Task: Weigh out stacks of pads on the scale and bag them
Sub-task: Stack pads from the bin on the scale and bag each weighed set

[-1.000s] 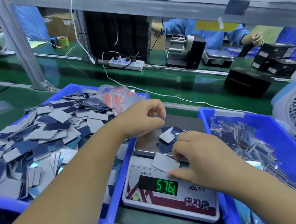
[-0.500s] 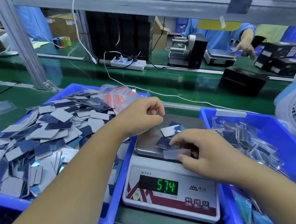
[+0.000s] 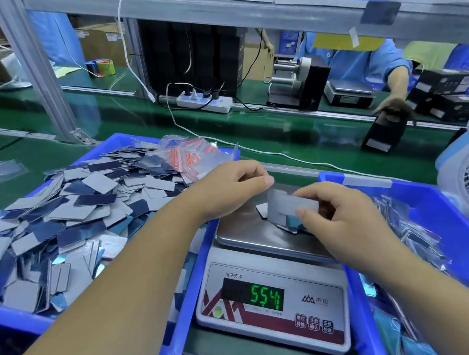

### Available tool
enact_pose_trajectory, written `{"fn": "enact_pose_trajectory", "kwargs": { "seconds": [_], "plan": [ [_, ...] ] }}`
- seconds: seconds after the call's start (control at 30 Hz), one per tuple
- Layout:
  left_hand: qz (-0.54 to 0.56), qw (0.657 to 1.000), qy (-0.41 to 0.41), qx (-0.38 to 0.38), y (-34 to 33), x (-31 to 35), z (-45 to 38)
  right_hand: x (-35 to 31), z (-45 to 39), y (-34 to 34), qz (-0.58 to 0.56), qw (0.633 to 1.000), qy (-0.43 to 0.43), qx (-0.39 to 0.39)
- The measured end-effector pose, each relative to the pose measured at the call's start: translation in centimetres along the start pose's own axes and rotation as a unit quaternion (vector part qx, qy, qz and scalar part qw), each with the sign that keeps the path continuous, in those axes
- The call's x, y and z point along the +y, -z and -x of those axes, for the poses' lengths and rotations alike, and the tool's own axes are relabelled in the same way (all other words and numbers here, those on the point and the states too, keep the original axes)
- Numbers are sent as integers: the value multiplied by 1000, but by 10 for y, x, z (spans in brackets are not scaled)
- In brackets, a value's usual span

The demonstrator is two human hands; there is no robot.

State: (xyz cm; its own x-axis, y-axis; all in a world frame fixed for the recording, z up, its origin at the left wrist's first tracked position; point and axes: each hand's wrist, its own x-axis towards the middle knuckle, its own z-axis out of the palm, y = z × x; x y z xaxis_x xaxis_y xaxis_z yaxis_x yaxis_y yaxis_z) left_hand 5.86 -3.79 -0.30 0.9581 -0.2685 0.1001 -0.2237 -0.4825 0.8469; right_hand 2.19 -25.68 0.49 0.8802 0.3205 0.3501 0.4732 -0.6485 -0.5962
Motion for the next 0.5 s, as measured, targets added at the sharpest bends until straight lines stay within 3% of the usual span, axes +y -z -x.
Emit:
{"fn": "enact_pose_trajectory", "kwargs": {
  "seconds": [0.17, 0.33, 0.43, 0.5],
  "plan": [
    [-14, 1000, 1, 6, -3, -2, 1, 13, -5, -1, 88, 994, -63, -6],
    [-54, 995, 15, 85, 6, -4, -3, 17, -7, 3, 107, 992, -60, 31],
    [-60, 983, 60, 162, 23, -1, -3, 17, -8, 6, 93, 993, -55, 45],
    [-128, 972, 114, 161, 42, 3, 2, 18, -9, 6, 85, 994, -58, 41]
  ]
}}
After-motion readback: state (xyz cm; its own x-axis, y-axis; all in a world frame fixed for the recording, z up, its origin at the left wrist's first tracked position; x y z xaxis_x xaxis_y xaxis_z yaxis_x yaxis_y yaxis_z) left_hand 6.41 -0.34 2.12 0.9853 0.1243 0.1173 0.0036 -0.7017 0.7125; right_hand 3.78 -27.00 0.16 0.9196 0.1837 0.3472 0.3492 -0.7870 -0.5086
